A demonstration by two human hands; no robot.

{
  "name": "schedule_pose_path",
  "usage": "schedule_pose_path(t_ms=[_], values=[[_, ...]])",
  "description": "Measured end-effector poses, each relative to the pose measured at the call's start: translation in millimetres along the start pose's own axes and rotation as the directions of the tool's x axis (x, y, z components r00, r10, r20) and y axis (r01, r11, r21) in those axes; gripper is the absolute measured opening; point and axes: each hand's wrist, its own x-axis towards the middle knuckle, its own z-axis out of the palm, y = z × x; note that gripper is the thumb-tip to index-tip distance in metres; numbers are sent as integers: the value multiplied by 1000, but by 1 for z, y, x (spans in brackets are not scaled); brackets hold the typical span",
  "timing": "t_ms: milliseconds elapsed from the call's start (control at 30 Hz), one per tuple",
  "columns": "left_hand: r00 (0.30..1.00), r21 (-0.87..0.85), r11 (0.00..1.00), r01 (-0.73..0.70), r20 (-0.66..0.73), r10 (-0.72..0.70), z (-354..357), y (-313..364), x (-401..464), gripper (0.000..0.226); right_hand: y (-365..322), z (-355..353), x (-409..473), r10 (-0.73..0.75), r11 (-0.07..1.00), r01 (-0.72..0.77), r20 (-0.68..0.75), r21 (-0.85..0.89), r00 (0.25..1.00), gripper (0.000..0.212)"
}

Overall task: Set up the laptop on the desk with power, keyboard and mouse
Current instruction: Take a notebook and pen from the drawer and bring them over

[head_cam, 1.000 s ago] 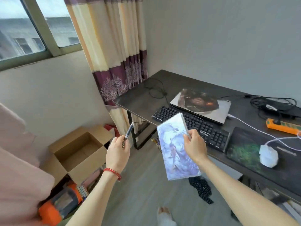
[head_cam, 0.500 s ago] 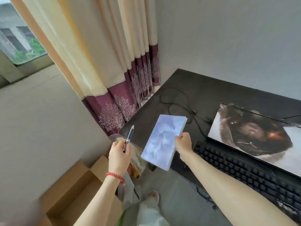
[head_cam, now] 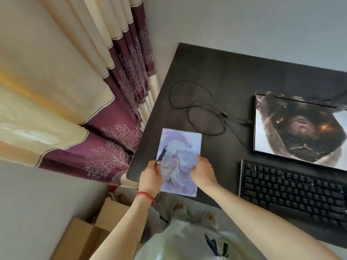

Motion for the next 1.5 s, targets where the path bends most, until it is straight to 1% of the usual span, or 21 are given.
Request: schedule_pose_path(t_ms=[100,167,267,367,400,467,533,567,700,800,833,900,967,1033,1067,1100,1133,1167,1200,1367,1500], values=[[1000,19,1000,6,14,-6,7,3,10,30,2,11,-5,-53,990,62,67,-125,996,38],[1000,40,999,3,8,-3,2,5,17,32,0,10,-1,-88,988,97,80,-119,993,32],[999,82,996,-38,26,36,-6,9,32,25,-5,4,8,-101,991,109,100,-82,990,29],[994,112,988,-106,-11,107,-11,20,34,21,-8,-2,12,-114,992,116,42,-47,993,27],[989,105,984,-142,-19,144,-9,25,33,20,-8,-6,12,-126,992,126,-7,0,992,29],[975,63,973,-222,36,220,0,35,24,21,-8,-15,10,-113,970,124,-65,208,991,35],[949,-10,957,-290,128,289,13,44,14,20,-9,-28,10,-71,906,71,-15,417,997,37],[937,-30,950,-311,159,312,19,47,9,19,-9,-33,9,-57,880,46,7,472,998,35],[911,-33,930,-366,193,365,36,56,5,17,-2,-45,13,-2,858,10,-15,514,1000,14],[891,-24,922,-387,246,381,43,59,8,19,4,-49,16,2,814,-32,53,580,999,8],[888,-1,919,-393,257,380,45,58,9,21,6,-49,17,20,807,-41,41,590,999,7],[899,101,907,-409,213,382,47,52,14,25,10,-47,23,89,833,-43,-56,552,994,10],[919,308,866,-394,141,368,48,42,23,35,15,-46,32,161,882,-80,-137,465,977,17],[943,523,784,-333,170,288,45,29,31,54,19,-46,40,193,911,-143,-94,387,977,17],[947,575,752,-323,196,256,44,22,33,59,20,-45,42,207,920,-180,-41,349,977,15],[944,598,730,-331,222,245,45,14,34,62,21,-43,45,218,926,-209,7,315,976,20],[938,609,714,-345,246,243,46,8,34,63,22,-41,46,225,929,-231,54,287,973,34],[933,616,702,-358,261,247,47,3,34,64,23,-37,46,212,934,-228,85,275,973,48],[931,619,696,-365,266,251,47,1,34,63,23,-34,45,182,943,-204,104,265,978,55],[931,619,696,-364,269,248,50,-2,36,62,28,-23,31,-3,992,-16,152,123,988,49],[929,616,698,-366,284,237,49,-1,37,61,25,-19,26,-119,988,95,205,124,971,40]])
